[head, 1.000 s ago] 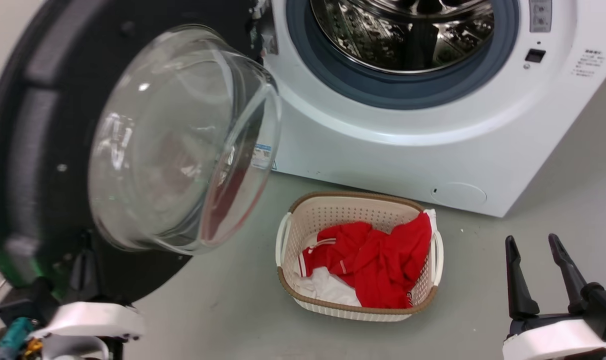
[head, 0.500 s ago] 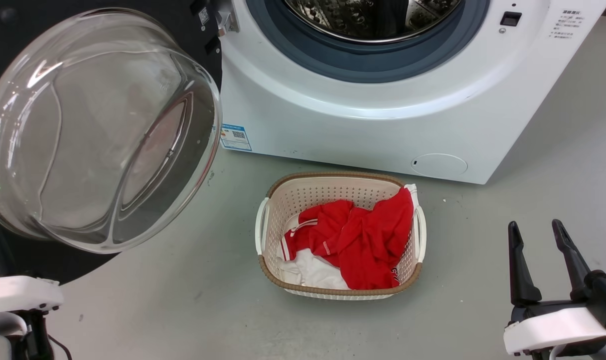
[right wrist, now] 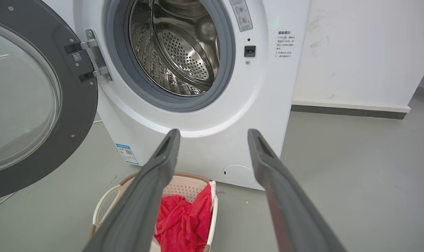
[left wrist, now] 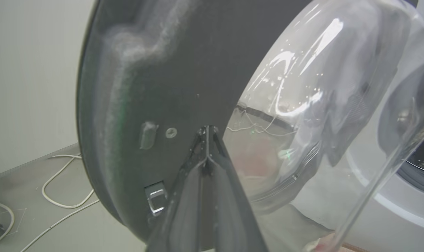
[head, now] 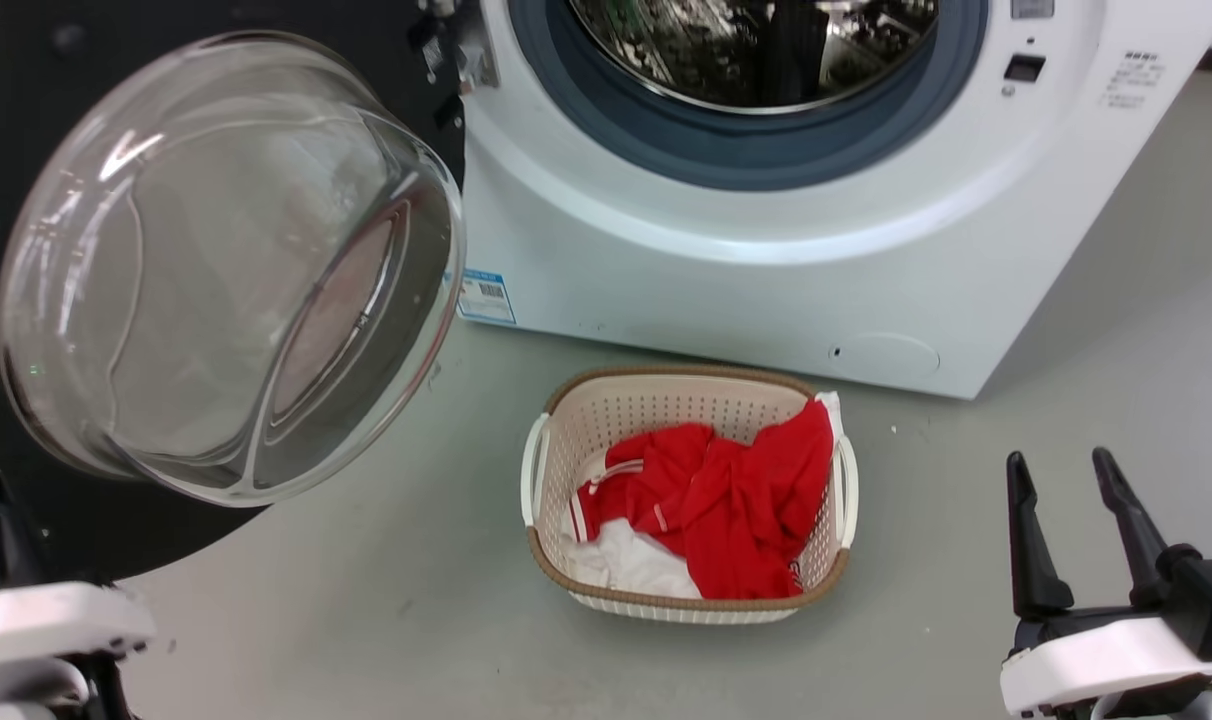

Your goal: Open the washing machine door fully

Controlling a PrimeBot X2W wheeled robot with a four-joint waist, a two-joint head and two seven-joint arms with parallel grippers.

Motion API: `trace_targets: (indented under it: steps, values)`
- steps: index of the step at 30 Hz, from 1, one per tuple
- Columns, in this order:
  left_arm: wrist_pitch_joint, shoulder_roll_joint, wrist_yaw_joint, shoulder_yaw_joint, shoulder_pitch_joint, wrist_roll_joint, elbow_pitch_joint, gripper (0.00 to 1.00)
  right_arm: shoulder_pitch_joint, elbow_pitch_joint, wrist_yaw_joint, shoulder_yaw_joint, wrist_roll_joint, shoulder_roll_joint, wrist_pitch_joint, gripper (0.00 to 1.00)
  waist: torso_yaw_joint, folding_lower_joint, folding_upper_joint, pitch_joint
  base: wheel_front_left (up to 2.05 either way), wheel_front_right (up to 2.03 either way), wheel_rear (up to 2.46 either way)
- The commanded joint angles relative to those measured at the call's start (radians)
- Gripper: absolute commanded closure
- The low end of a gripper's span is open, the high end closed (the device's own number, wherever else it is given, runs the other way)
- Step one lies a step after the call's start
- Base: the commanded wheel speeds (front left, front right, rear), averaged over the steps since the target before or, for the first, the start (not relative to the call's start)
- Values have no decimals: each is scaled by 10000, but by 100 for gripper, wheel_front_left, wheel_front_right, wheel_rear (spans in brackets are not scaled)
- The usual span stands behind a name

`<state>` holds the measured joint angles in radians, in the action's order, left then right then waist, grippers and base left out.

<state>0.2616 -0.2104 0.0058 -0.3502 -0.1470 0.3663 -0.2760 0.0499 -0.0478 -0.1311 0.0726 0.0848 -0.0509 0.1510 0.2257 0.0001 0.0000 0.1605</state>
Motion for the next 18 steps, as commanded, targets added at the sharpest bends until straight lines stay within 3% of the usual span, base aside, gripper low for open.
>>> trace_targets:
  steps: [1, 9, 18]
  values:
    - [48, 89, -38, -6, 217, -157, 137, 100, 146, 69, 7, -27, 73, 16, 67, 0, 99, -1, 0, -289, 0, 0, 0]
    - [37, 923, -223, 415, 1556, -929, 1390, 100, 456, 356, 7, -136, 256, 16, 169, 0, 188, -1, 0, -1199, 0, 0, 0]
    - [30, 1435, -400, 1888, 2632, -1445, 2444, 100, 675, 501, 7, -75, 339, 16, 248, 0, -143, -1, 0, -1513, 0, 0, 0]
